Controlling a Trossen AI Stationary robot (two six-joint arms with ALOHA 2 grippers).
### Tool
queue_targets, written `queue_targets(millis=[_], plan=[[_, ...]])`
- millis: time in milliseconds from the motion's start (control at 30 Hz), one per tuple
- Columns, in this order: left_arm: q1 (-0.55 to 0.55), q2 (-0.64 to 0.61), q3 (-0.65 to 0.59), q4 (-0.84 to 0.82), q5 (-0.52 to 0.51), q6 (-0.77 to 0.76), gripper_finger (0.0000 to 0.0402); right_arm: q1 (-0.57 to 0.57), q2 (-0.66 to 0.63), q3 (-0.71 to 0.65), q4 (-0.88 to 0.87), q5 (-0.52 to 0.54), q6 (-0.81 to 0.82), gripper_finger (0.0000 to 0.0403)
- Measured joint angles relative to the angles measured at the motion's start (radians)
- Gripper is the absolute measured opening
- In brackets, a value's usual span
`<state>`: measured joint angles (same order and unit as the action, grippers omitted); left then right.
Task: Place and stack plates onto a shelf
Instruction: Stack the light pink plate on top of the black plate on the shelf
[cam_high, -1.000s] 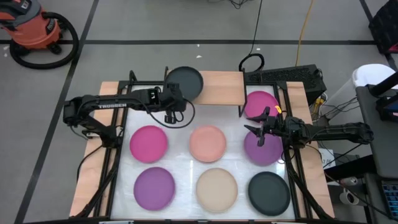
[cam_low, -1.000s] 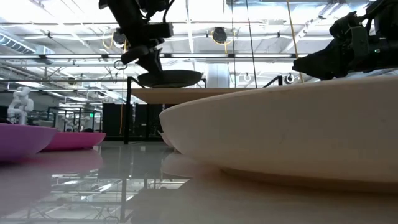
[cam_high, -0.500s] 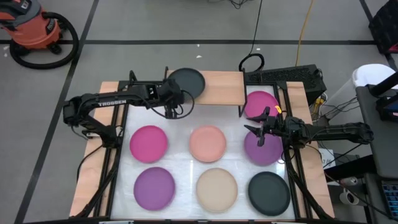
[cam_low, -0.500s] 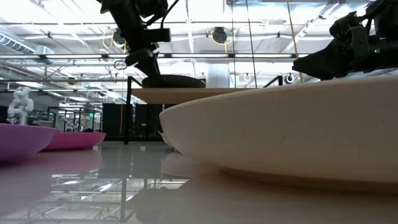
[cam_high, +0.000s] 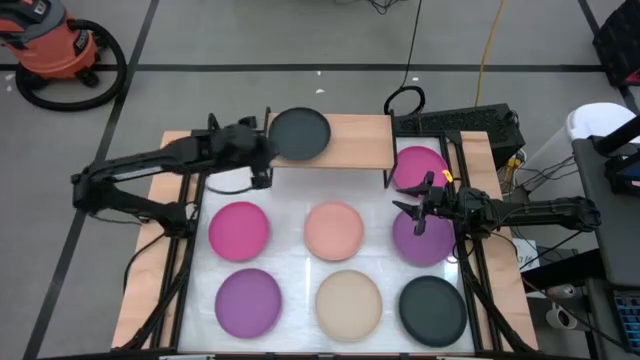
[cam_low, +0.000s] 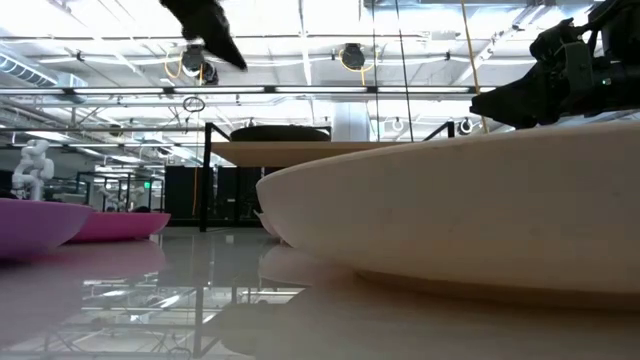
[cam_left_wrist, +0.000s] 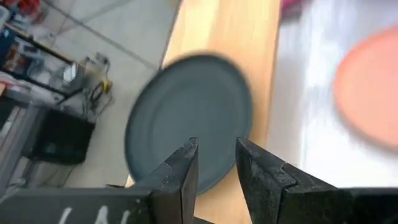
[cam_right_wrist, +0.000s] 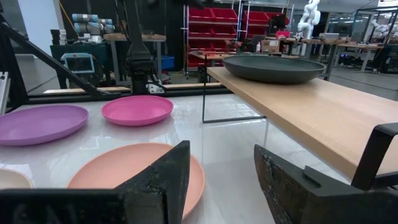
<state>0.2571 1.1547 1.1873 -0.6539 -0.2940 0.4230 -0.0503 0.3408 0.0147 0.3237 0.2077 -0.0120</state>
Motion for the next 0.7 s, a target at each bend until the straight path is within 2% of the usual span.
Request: queue_targets(millis=[167, 300, 400, 567, 700], plan=[[-0.044, -0.149, 0.0, 0.013, 0.154, -0.107, 0.0113, 0.0, 0.0, 0.0, 0.0, 0.0, 0.0, 0.016], [-0.102, -0.251, -0.056, 0.08, 0.19, -0.13, 0.0113, 0.0, 0.0, 0.0, 0.0, 0.0, 0.0, 0.016], [-0.141, -0.326, -0.164, 0.213, 0.199, -0.13, 0.0113, 0.0, 0.0, 0.0, 0.0, 0.0, -0.011, 0.016], [-0.206, -0.428, -0.379, 0.502, 0.31, -0.135, 0.0113, 0.0, 0.0, 0.0, 0.0, 0.0, -0.028, 0.016], [-0.252, -0.462, -0.533, 0.693, 0.319, -0.147, 0.0113, 0.0, 0.0, 0.0, 0.0, 0.0, -0.026, 0.016]])
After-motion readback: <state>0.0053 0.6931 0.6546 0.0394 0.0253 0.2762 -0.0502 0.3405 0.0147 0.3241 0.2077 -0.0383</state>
